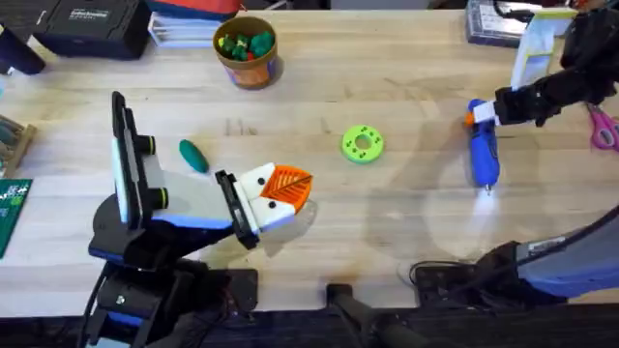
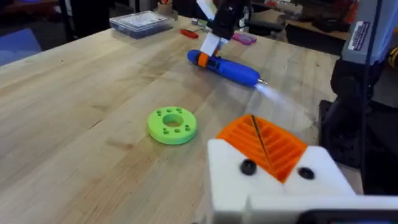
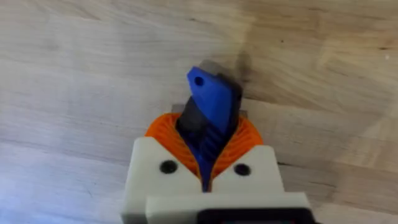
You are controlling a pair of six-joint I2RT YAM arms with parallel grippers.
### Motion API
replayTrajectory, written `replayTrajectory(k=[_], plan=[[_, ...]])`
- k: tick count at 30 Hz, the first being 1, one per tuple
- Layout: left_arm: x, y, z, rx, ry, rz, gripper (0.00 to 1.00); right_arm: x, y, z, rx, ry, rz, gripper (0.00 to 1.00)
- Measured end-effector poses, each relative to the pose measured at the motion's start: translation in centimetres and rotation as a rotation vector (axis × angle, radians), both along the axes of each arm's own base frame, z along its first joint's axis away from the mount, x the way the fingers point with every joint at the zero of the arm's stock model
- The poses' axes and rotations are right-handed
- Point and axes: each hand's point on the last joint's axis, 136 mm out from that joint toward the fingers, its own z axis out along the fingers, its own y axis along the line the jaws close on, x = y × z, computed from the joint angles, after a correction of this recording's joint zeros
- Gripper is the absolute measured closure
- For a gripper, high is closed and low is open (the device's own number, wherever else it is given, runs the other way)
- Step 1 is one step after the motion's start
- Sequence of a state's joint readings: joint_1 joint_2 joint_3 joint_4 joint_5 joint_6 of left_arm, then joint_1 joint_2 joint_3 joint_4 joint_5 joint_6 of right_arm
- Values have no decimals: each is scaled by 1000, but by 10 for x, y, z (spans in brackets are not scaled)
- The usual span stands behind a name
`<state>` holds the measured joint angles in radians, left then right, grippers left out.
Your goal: Pick up the gripper from the table and insert it into the empty holder that is missing its gripper. Then pick up a screw, insert it into the mounting hole, and use the screwdriver to tighten it. Finally, clean up the table by picking up the vegetable and placing it into the bucket.
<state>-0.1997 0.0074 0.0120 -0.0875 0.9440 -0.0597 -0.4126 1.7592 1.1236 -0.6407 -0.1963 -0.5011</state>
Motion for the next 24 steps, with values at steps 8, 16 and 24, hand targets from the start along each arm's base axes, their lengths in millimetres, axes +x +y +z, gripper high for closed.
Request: replayTrajectory(k=[8,16,24], plan=[[0,0,0,0,0,0,987,-4,2,17,7,-4,-43,972],[0,0,0,0,0,0,987,2,5,126,-54,-306,-101,972],[0,0,0,0,0,0,987,-16,37,214,-29,-594,-80,972]])
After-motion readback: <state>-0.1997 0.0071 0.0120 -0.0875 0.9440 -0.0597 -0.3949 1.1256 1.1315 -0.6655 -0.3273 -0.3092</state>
